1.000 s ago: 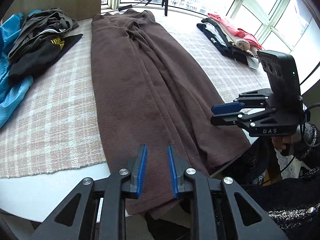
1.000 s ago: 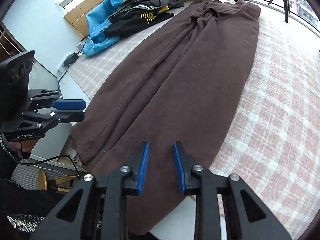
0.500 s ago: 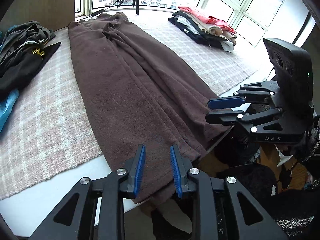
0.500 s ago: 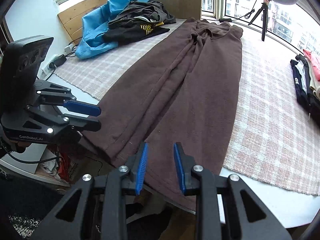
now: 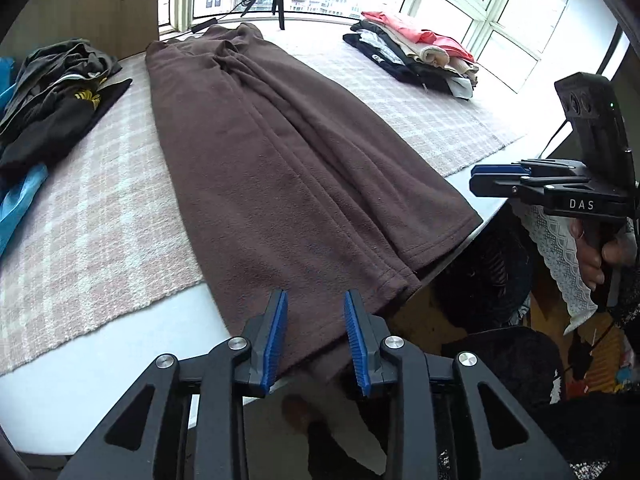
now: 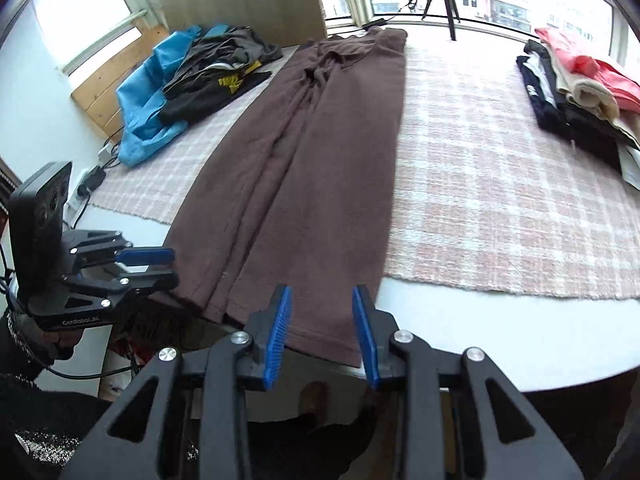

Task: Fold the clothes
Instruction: 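Open both grippers and move them to the garment's hem end, then grasp the brown garment's hem with both grippers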

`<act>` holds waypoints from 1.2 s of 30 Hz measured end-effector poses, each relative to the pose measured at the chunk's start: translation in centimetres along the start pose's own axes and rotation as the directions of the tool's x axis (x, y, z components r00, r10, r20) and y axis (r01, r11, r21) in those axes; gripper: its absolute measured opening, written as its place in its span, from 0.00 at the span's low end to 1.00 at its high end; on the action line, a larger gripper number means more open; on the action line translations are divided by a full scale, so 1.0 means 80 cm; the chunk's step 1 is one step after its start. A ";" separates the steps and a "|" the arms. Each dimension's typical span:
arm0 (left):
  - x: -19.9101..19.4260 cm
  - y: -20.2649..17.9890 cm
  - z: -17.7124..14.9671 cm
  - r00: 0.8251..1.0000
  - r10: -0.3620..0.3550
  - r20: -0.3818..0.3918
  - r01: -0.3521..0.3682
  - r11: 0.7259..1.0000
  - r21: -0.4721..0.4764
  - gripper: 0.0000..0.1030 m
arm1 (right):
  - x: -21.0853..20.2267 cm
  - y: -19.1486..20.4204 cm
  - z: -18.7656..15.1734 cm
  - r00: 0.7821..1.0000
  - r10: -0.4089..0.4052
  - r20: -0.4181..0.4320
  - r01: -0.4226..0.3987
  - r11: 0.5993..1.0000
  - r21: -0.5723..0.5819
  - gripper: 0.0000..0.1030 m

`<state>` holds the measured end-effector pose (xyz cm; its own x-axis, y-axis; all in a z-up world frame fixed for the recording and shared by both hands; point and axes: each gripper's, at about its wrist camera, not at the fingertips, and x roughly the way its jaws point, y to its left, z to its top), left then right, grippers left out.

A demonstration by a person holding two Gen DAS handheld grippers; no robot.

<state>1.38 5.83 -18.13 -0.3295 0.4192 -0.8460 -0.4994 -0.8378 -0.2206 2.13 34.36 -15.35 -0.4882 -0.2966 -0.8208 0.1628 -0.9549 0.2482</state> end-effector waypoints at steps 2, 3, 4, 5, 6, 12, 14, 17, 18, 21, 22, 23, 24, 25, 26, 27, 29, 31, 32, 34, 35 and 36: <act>-0.006 0.022 -0.006 1.000 0.012 -0.005 -0.012 0.998 -0.061 0.29 | -0.001 -0.022 -0.002 1.000 -0.013 -0.006 0.014 0.998 0.061 0.33; -0.006 0.031 -0.009 1.000 0.009 -0.011 -0.010 0.996 -0.088 0.29 | 0.001 -0.028 -0.005 1.000 -0.004 -0.016 0.005 0.997 0.083 0.33; -0.007 0.041 -0.011 1.000 0.007 -0.017 -0.009 0.993 -0.115 0.29 | 0.003 -0.031 -0.008 1.000 0.014 -0.023 -0.012 0.995 0.098 0.33; -0.005 0.048 -0.013 1.000 0.003 -0.022 -0.006 0.990 -0.140 0.29 | 0.005 -0.033 -0.010 0.999 0.030 -0.029 -0.027 0.994 0.108 0.33; -0.003 0.050 -0.013 1.000 -0.007 -0.028 0.003 0.988 -0.155 0.29 | 0.007 -0.031 -0.012 0.999 0.039 -0.037 -0.035 0.993 0.109 0.34; 0.013 0.024 -0.013 0.997 -0.049 -0.067 0.042 0.994 -0.104 0.38 | 0.024 -0.013 -0.020 0.996 0.028 -0.085 -0.022 0.997 0.073 0.40; 0.022 0.016 -0.011 0.996 -0.035 -0.083 0.028 0.996 -0.082 0.39 | 0.031 -0.005 -0.022 0.995 0.025 -0.101 -0.019 0.998 0.054 0.40; 0.025 0.011 -0.006 0.995 -0.044 -0.088 0.037 0.996 -0.083 0.41 | 0.042 0.006 -0.022 0.992 0.008 -0.128 -0.006 1.000 0.019 0.40; 0.025 0.011 -0.005 0.995 -0.044 -0.093 0.036 0.996 -0.081 0.41 | 0.043 0.009 -0.021 0.992 -0.002 -0.129 0.003 1.000 0.010 0.41; 0.024 0.011 -0.004 0.993 -0.037 -0.108 0.028 0.996 -0.088 0.41 | 0.044 0.010 -0.020 0.991 0.002 -0.133 0.000 1.000 0.017 0.41; 0.024 0.010 -0.005 0.993 -0.035 -0.109 0.025 0.995 -0.094 0.41 | 0.044 0.008 -0.020 0.991 0.008 -0.133 -0.005 1.000 0.022 0.41; 0.024 0.009 -0.006 0.994 -0.030 -0.107 0.020 0.995 -0.096 0.41 | 0.044 0.007 -0.020 0.991 0.012 -0.131 -0.009 1.000 0.021 0.41; 0.024 0.006 -0.006 0.994 -0.023 -0.104 0.013 0.996 -0.094 0.41 | 0.044 0.007 -0.020 0.992 0.012 -0.129 -0.010 1.000 0.017 0.41; 0.025 0.003 -0.007 0.995 -0.013 -0.100 0.005 0.996 -0.084 0.41 | 0.044 0.009 -0.021 0.992 0.007 -0.127 -0.006 1.000 0.006 0.41; 0.025 0.000 -0.008 0.995 -0.005 -0.098 -0.002 0.997 -0.071 0.40 | 0.044 0.010 -0.021 0.992 0.000 -0.125 -0.001 1.000 -0.007 0.40; 0.025 -0.003 -0.008 0.995 -0.002 -0.096 -0.004 0.998 -0.060 0.39 | 0.045 0.012 -0.021 0.992 -0.008 -0.124 0.006 1.000 -0.018 0.38; 0.027 -0.006 -0.007 0.995 -0.024 -0.093 0.019 0.998 -0.052 0.26 | 0.046 0.015 -0.021 0.993 -0.013 -0.121 0.009 1.000 -0.029 0.29; 0.027 -0.001 -0.005 0.993 -0.076 -0.091 0.069 0.995 -0.078 0.19 | 0.047 0.016 -0.021 0.993 0.005 -0.115 -0.008 1.000 -0.021 0.22; 0.026 0.002 -0.004 0.991 -0.094 -0.091 0.086 0.993 -0.086 0.18 | 0.048 0.016 -0.020 0.994 0.015 -0.111 -0.017 1.000 -0.015 0.19; 0.023 0.008 0.002 0.986 -0.147 -0.083 0.138 0.984 -0.112 0.16 | 0.050 0.013 -0.018 0.993 0.058 -0.107 -0.056 0.998 0.022 0.17; 0.018 0.012 0.007 0.981 -0.181 -0.072 0.171 0.977 -0.127 0.16 | 0.049 0.010 -0.016 0.990 0.098 -0.102 -0.093 0.994 0.059 0.16; 0.014 0.015 0.012 0.975 -0.214 -0.061 0.204 0.969 -0.141 0.16 | 0.046 0.006 -0.012 0.985 0.145 -0.090 -0.136 0.986 0.101 0.16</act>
<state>-0.37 5.64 -18.87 -0.1652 0.5669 -0.8070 -0.4378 -0.7754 -0.4550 1.25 32.86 -18.76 -0.3807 -0.4294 -0.8189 0.1404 -0.9022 0.4078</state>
